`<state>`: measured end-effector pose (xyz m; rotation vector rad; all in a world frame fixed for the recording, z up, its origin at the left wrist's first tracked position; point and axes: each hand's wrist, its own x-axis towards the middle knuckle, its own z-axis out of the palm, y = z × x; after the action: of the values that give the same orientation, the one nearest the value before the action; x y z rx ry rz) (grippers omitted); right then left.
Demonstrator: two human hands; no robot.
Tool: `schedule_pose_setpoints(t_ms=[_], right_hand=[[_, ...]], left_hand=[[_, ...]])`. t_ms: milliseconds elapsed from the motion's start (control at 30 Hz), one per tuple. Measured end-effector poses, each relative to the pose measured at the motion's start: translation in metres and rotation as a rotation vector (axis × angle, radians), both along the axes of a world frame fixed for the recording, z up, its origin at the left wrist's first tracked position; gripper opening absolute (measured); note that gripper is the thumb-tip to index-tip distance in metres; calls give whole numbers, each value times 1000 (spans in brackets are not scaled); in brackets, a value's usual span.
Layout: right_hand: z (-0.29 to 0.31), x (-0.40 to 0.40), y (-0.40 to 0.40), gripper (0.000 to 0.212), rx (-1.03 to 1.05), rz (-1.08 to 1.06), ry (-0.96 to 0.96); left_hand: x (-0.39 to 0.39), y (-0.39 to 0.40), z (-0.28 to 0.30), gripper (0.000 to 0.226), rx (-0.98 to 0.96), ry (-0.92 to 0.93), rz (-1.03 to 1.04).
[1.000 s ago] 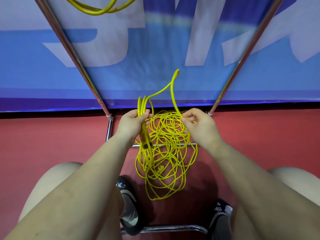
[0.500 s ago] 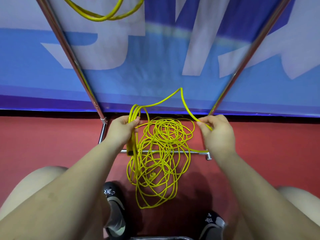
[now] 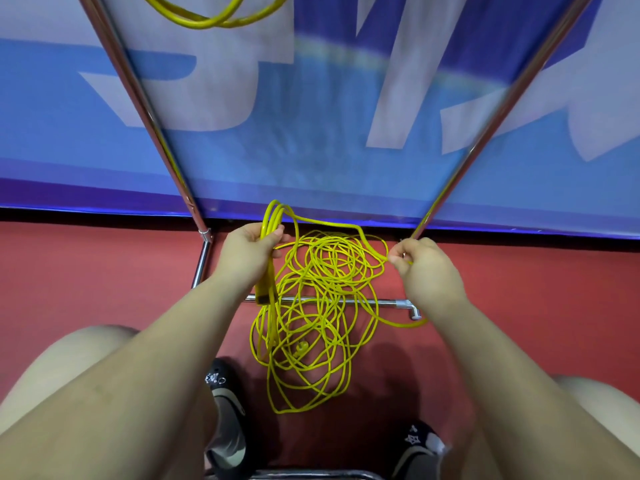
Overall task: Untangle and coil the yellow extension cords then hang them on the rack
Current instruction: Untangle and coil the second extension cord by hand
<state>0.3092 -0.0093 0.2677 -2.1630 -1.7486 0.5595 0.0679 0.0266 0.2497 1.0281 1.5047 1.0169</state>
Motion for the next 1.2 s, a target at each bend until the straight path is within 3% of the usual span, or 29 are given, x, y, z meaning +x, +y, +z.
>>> schedule_pose_setpoints(t_ms=[267,600,800,1033,1100,1200], right_hand=[[0,-19,2,14,-159,331,201],[2,-29,9,27,-105,296,251],[0,-33,9,15,-19,242,312],[3,-30,8,39,32,23,101],[0,-29,10,40,-1,-15,155],[-4,-26,16,32,-107,-46,401]], left_hand=[[9,-6,0,10,36,132,-291],[25,-24,0,10,-67,85,-582],[28,-24,-4,16,-77,140,-603],[31,-22,-5,12,-92,154,-589],[31,-20,-1,17,-98,131,-506],[26,-12,3,22,-79,44,-317]])
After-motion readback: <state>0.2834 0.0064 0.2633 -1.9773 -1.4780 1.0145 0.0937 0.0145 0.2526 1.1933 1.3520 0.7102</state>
